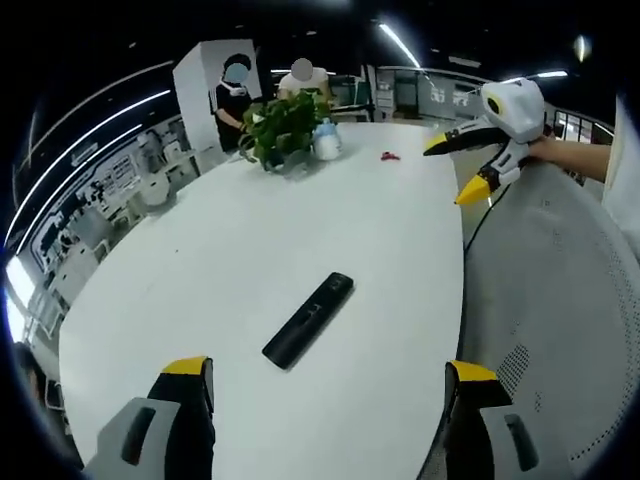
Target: Press the specified remote control buttons in sequence, fully releasing each button before pressing the next.
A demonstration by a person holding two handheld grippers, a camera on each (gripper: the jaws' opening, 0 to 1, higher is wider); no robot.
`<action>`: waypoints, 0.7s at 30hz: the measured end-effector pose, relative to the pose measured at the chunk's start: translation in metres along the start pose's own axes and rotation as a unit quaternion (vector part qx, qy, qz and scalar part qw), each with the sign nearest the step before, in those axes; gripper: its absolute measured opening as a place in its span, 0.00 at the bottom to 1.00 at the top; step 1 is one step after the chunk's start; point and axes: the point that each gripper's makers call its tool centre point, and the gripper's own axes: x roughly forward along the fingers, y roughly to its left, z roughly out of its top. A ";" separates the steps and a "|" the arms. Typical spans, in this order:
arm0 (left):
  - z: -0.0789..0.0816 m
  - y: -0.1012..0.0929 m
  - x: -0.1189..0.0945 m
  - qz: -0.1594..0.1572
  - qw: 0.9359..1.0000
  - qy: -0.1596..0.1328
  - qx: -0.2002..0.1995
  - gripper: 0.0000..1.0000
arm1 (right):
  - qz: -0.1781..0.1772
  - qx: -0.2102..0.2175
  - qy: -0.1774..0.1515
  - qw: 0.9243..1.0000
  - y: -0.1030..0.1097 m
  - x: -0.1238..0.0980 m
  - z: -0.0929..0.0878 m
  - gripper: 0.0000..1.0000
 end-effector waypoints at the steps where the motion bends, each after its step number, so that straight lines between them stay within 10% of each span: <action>1: -0.001 0.000 0.002 -0.002 1.000 0.002 0.004 1.00 | 0.000 0.002 0.001 1.000 0.000 0.000 0.000 0.70; 21: -0.008 0.005 0.017 -0.028 0.999 0.033 0.031 1.00 | 0.012 -0.002 0.004 1.000 0.005 0.001 0.000 0.67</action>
